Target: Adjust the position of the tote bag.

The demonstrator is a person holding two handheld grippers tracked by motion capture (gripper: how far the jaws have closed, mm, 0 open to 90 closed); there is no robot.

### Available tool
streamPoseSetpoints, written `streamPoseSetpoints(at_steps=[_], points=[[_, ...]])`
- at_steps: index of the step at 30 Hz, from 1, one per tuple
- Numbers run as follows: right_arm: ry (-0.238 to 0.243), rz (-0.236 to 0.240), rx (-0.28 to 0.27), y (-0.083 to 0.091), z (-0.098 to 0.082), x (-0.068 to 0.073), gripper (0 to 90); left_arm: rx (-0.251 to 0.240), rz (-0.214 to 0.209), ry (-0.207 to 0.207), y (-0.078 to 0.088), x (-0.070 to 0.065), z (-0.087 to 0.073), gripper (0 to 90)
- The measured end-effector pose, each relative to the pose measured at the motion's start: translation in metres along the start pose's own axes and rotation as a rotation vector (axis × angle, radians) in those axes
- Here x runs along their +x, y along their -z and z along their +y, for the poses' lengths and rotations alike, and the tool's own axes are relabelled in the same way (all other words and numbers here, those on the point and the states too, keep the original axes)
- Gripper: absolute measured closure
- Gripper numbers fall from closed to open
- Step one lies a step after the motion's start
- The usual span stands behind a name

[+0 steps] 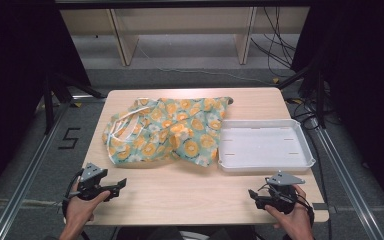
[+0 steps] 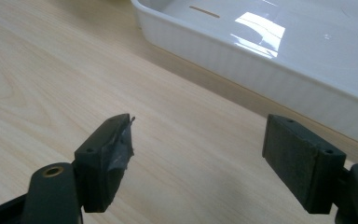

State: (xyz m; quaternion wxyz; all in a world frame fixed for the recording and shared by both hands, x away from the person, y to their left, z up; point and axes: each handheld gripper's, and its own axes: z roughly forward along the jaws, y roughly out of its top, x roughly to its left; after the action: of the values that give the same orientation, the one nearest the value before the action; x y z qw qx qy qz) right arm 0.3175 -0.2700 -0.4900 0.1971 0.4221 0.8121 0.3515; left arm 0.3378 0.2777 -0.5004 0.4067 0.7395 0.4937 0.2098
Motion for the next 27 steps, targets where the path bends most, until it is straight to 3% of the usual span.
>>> streamPoseSetpoints(at_steps=[3, 14, 16, 17, 18, 19, 21, 22, 23, 24, 25, 26, 27], points=[[-0.029, 0.009, 0.012, -0.001, 0.000, 0.003, 25.1, -0.012, 0.011, -0.003, 0.000, 0.001, 0.001, 15.4], [-0.019, 0.009, 0.013, -0.002, 0.000, 0.001, 24.6, 0.008, 0.048, -0.018, -0.005, 0.010, 0.006, 18.6], [-0.019, 0.014, 0.019, -0.002, 0.000, 0.002, 24.6, 0.019, 0.083, -0.050, -0.007, 0.012, 0.008, 19.3], [-0.044, 0.014, 0.032, -0.001, 0.001, 0.004, 24.6, 0.016, 0.091, -0.064, -0.009, 0.012, 0.009, 21.3], [-0.044, 0.014, 0.032, -0.001, 0.001, 0.004, 24.6, 0.030, 0.086, -0.076, -0.010, 0.013, 0.009, 21.3], [-0.014, 0.021, 0.028, -0.003, 0.000, 0.003, 24.6, 0.028, 0.067, -0.064, -0.013, 0.012, 0.010, 22.4], [-0.014, 0.018, 0.023, -0.003, 0.000, 0.003, 24.6, 0.038, 0.073, -0.103, -0.015, 0.011, 0.012, 22.7], [-0.036, 0.018, 0.035, -0.002, 0.001, 0.005, 24.6, 0.024, 0.072, -0.102, -0.018, 0.009, 0.013, 23.0], [-0.022, 0.015, 0.023, -0.004, 0.000, 0.004, 24.6, 0.023, 0.064, -0.108, -0.020, 0.008, 0.015, 23.2], [-0.030, 0.042, 0.041, -0.005, 0.001, 0.003, 24.6, 0.016, 0.057, -0.114, -0.023, 0.007, 0.017, 23.4], [-0.023, 0.029, 0.037, -0.005, 0.000, 0.003, 24.6, 0.022, 0.056, -0.129, -0.025, 0.006, 0.019, 24.0], [-0.024, 0.018, 0.024, -0.005, 0.000, 0.004, 24.6, 0.054, 0.058, -0.183, -0.025, 0.007, 0.021, 25.7], [-0.018, 0.026, 0.028, -0.006, 0.000, 0.003, 24.7, 0.045, 0.066, -0.185, -0.028, 0.005, 0.023, 26.2]])
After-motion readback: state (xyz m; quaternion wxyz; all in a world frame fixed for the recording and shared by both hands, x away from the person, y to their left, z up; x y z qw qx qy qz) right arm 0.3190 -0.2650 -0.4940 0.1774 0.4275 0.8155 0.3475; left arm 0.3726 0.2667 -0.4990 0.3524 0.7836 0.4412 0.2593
